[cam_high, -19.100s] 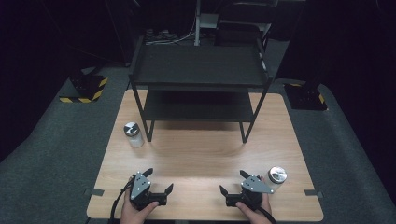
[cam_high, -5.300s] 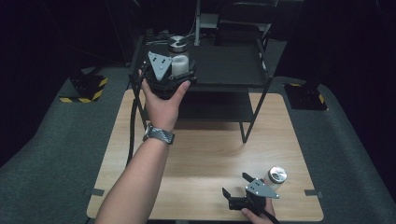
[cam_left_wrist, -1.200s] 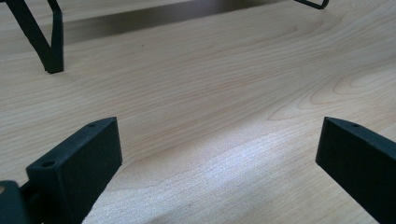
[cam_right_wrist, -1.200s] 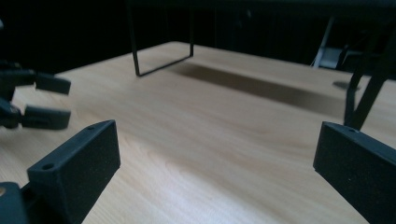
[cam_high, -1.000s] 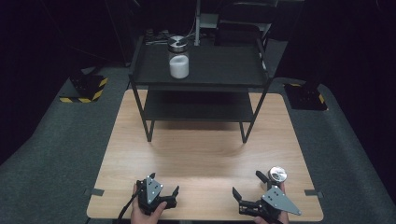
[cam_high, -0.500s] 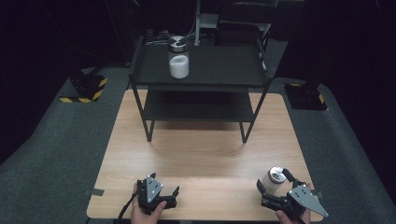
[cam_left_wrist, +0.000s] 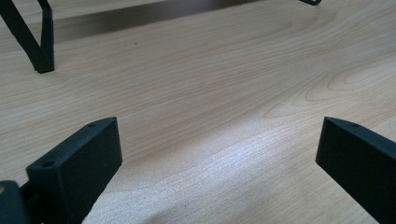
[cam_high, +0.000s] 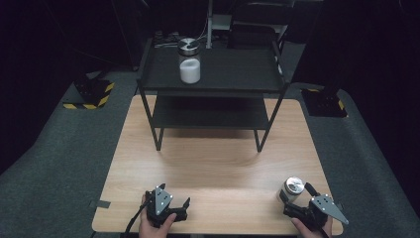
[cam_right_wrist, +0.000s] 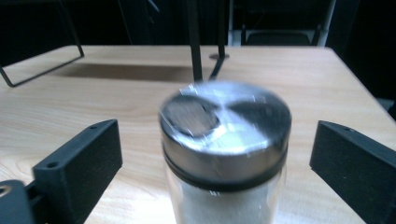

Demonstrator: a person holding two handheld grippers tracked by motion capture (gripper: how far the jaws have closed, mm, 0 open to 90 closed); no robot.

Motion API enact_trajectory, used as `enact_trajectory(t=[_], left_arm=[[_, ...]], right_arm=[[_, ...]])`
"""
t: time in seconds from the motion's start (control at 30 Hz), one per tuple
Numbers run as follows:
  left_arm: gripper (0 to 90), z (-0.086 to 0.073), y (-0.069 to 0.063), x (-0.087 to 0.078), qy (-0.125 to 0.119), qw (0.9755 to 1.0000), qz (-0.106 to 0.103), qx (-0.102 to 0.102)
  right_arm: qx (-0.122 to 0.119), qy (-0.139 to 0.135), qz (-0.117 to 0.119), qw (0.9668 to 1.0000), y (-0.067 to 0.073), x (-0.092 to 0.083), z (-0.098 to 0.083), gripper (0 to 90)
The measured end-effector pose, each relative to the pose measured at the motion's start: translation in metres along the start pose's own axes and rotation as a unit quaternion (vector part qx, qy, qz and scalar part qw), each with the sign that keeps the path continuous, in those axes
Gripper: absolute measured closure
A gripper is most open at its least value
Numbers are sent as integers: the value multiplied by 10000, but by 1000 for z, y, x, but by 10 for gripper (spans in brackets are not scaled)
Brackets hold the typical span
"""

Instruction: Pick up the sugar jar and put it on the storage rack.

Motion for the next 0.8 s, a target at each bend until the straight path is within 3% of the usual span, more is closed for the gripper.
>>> enact_trajectory(t=[0.23, 0.4, 0.67, 0.8], left_arm=[[6, 0, 1, 0, -2, 10000, 3, -45], [6, -1, 1, -1, -9, 10000, 6, -43], [6, 1, 1, 0, 34, 10000, 8, -15], [6, 1, 0, 0, 46, 10000, 10, -21]], right_arm=[[27, 190, 86, 9998, -6, 4, -7, 115], [21, 192, 43, 9998, -5, 5, -11, 245], [34, 211, -66, 9997, -1, 7, -10, 287], [-99, 222, -133, 9996, 2, 10, -10, 300]])
Point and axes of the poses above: each handheld gripper's, and its own axes: x roughly forward along the jaws, z roughly out of its top, y roughly to its left, the point moved 2 cm from there along x, roughly forward along the jaws, and after that the axes turned 7 degrees about z, right-handed, at the moved point
